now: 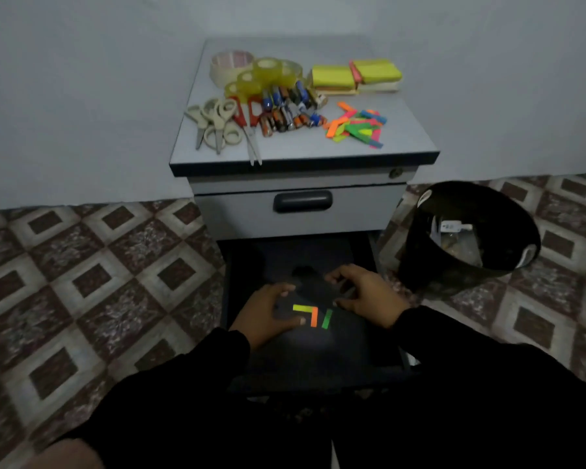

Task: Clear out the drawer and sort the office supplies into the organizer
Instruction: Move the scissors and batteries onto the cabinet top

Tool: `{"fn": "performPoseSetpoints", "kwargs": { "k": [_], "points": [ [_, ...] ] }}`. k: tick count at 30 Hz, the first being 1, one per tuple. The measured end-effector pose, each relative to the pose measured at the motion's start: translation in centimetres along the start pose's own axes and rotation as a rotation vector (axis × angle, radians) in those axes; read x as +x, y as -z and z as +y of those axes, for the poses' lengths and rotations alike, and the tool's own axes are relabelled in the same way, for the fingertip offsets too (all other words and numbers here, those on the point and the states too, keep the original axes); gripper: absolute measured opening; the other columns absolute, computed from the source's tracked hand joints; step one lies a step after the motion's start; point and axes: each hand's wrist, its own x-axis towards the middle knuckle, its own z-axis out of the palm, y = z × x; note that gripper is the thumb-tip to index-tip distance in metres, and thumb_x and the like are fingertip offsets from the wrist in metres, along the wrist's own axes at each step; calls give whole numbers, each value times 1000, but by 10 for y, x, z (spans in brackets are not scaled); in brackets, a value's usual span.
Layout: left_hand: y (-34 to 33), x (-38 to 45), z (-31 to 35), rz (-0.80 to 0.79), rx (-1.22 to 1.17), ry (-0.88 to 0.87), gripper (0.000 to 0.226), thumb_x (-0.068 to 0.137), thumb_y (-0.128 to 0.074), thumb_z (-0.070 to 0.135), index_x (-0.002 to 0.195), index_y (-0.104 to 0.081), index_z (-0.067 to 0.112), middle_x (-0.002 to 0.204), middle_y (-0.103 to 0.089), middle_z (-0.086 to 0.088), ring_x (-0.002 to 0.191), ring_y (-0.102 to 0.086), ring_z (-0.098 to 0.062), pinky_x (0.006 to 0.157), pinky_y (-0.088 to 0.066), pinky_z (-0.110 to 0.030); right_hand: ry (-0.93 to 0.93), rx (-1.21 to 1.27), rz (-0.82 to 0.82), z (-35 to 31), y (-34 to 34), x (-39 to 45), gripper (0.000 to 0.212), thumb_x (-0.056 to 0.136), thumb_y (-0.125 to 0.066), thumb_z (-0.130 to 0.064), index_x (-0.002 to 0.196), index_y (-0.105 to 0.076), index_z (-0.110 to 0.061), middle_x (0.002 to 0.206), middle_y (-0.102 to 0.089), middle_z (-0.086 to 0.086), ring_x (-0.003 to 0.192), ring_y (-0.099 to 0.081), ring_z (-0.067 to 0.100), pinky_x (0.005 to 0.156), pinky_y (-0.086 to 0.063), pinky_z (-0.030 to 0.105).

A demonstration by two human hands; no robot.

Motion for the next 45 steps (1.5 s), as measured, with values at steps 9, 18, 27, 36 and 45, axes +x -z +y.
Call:
{"fn": "performPoseSetpoints", "kwargs": {
  "k": [9,18,27,36,45],
  "points": [
    [-42,44,-61,-33,160,148,55,80,-72,25,131,-52,16,133,-50,-10,123,-47,-28,104,-36,-33,-344,120,-19,57,-77,25,39,76,-72,-5,113,-60,-3,105,-62,12,96,-60,24,89,-46,30],
    [-70,72,-91,-106,316,182,57,90,-58,34,143,-36,30,144,-35,-8,131,-33,-30,109,-30,-37,-657,339,145,78,-129,46,75,68,-80,-10,131,-38,-8,126,-56,15,117,-53,31,93,-43,34],
    [-86,83,-91,-32,400,202,45,92,-53,34,137,-45,34,137,-37,-2,126,-34,-25,106,-30,-36,-544,271,244,79,-146,57,94,63,-81,-7,142,-30,-9,140,-42,12,129,-38,28,107,-35,39],
    [-93,83,-85,52,441,239,38,91,-53,36,128,-51,31,137,-35,1,126,-32,-23,104,-25,-40,-452,281,205,76,-148,61,69,82,-54,4,143,-33,-21,135,-47,7,126,-41,22,98,-32,19],
    [-93,85,-84,76,443,254,21,89,-56,33,108,-61,25,130,-42,1,121,-37,-22,101,-27,-38,-575,115,301,85,-143,59,59,79,-65,-4,132,-43,-16,124,-52,11,119,-43,29,101,-37,35]
  ]
}}
